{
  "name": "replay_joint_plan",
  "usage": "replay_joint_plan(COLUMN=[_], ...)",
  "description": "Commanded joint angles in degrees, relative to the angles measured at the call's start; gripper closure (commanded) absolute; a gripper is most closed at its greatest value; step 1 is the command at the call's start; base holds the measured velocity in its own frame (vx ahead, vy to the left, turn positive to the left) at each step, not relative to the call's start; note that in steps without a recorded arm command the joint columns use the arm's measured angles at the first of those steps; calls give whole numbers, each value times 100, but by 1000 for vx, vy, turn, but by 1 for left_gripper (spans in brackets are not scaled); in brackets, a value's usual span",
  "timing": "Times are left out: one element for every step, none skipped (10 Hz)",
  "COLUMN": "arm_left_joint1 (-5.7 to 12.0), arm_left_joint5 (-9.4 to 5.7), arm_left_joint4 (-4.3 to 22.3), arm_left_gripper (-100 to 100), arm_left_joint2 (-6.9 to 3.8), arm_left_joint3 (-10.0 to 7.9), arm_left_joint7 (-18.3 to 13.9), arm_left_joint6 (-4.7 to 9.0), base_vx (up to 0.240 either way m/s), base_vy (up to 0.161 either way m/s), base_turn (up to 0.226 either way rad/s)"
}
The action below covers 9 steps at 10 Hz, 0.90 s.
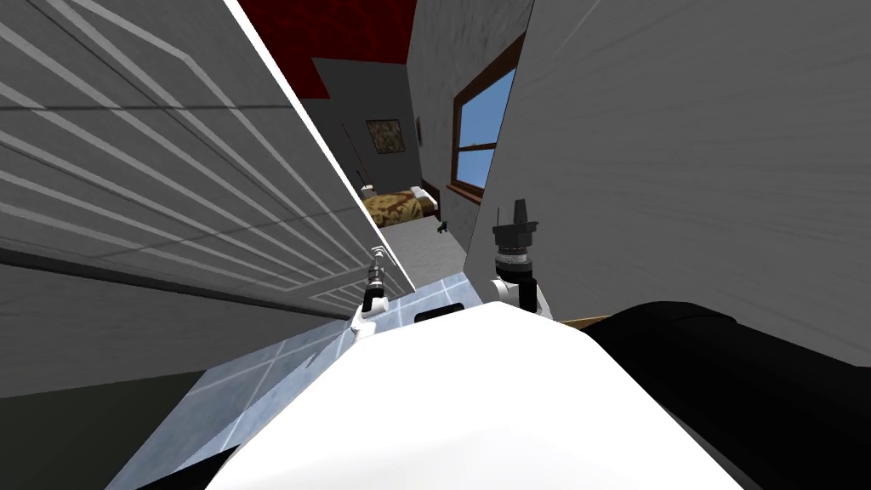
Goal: Pull the door open
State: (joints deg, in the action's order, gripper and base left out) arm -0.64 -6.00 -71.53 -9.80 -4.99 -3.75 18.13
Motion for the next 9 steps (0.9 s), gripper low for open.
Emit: replay_joint_plan(arm_left_joint1=[59,73,85,89,71,71,71,71,71], arm_left_joint5=[-67,-119,-161,-177,-154,-154,-154,-154,-154], arm_left_joint4=[126,218,293,323,240,240,240,240,240], arm_left_gripper=[-100,-100,-100,-100,-100,100,100,100,100], arm_left_joint2=[-167,-294,-400,-441,-373,-373,-373,-373,-373], arm_left_joint3=[-98,-173,-235,-259,-242,-242,-242,-242,-242], arm_left_joint7=[-109,-188,-253,-278,-229,-229,-229,-229,-229], arm_left_joint6=[31,71,104,117,65,65,65,65,65], base_vx=[169,183,187,148,60,0,-20,-19,-13], base_vy=[-40,-31,-37,-18,-4,0,3,2,0], base_turn=[-112,-117,-166,-75,-5,0,-7,-8,0])
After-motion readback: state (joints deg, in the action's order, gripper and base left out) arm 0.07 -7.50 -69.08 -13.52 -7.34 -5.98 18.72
